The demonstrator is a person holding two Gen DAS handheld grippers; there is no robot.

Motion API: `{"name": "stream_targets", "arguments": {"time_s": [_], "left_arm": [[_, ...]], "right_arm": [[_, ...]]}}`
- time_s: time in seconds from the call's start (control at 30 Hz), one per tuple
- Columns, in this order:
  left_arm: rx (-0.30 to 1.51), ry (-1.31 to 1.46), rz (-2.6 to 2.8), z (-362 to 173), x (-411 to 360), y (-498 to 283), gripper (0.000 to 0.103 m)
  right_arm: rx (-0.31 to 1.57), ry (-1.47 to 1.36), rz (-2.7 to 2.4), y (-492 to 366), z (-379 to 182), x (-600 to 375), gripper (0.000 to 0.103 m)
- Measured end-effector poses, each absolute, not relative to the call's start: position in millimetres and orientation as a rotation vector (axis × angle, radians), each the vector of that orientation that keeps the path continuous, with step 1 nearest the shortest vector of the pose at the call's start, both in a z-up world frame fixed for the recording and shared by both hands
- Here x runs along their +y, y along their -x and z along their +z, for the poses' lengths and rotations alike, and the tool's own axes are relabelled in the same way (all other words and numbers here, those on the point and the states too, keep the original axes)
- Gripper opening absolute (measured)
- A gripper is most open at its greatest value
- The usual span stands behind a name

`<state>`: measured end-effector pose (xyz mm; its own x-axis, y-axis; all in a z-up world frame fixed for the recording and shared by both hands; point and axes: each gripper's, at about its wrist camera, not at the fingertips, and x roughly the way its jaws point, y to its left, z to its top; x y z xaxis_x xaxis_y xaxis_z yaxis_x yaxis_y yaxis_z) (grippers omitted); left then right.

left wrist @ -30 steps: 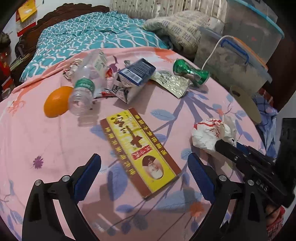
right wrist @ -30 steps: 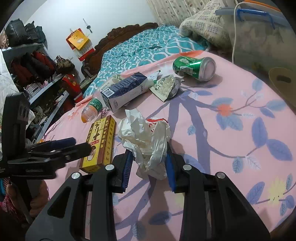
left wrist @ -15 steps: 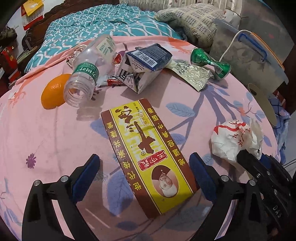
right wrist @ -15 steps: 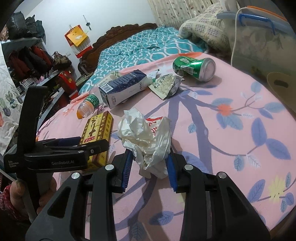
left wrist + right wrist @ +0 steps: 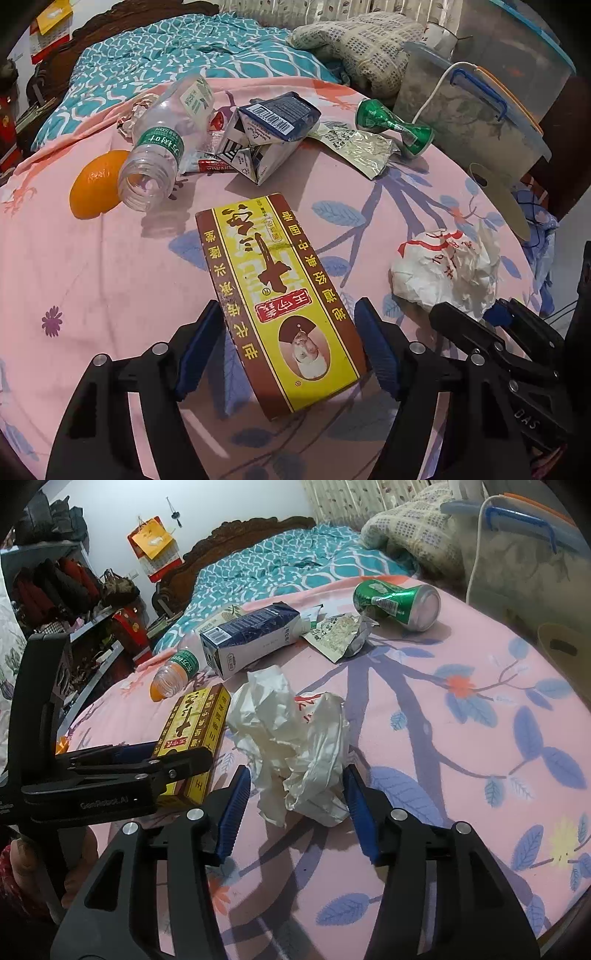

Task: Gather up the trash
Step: 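Grasp the yellow-brown medicine box with the left tool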

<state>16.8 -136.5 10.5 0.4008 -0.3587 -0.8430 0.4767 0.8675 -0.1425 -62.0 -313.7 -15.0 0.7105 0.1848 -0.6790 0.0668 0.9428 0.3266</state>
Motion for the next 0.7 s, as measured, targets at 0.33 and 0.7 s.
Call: {"name": "stream_targets", "arguments": {"time_s": [0.33,0.7], "left_arm": [[1.013,-0.144,-0.623,12,-109,-2,0.065],[1.027,-0.100,-0.578,17,-80,3,0.084]], "right_arm": [[0.775,-0.340,0.042,62,-12,-312,0.063],[0.774,-0.338,0.046,59,-12,-307,0.067]]}}
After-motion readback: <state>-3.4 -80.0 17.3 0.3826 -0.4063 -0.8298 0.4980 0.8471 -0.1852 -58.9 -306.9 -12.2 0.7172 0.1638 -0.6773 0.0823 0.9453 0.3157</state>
